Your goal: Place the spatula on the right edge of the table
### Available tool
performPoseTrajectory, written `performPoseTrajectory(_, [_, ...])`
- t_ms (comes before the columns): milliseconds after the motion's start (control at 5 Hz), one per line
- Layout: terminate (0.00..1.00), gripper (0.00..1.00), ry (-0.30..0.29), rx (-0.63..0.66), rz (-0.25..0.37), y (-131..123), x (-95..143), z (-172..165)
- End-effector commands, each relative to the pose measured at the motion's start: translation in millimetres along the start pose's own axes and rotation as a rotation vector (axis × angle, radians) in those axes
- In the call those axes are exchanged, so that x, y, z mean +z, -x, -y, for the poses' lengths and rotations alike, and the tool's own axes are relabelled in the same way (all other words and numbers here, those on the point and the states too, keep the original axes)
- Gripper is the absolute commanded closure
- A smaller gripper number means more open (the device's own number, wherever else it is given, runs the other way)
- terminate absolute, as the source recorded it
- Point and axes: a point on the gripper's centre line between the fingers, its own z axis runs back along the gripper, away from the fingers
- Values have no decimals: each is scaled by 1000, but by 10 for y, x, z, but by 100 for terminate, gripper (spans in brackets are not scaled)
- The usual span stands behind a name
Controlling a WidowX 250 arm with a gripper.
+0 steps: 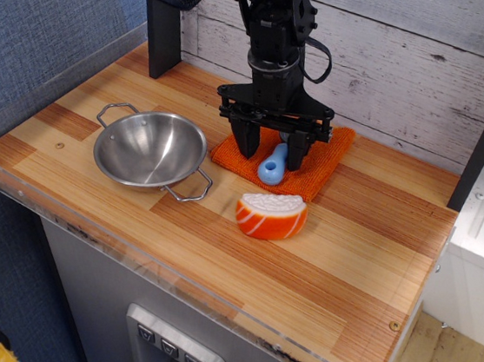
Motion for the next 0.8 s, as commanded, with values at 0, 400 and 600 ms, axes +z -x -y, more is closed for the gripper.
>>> performPoseTrajectory(0, [0, 100, 1, -23, 65, -107, 238, 60])
performPoseTrajectory(400, [0, 100, 7, -30, 115, -117, 511, 94])
performPoseTrajectory(600, [0, 100, 10, -53, 142, -42, 771, 176])
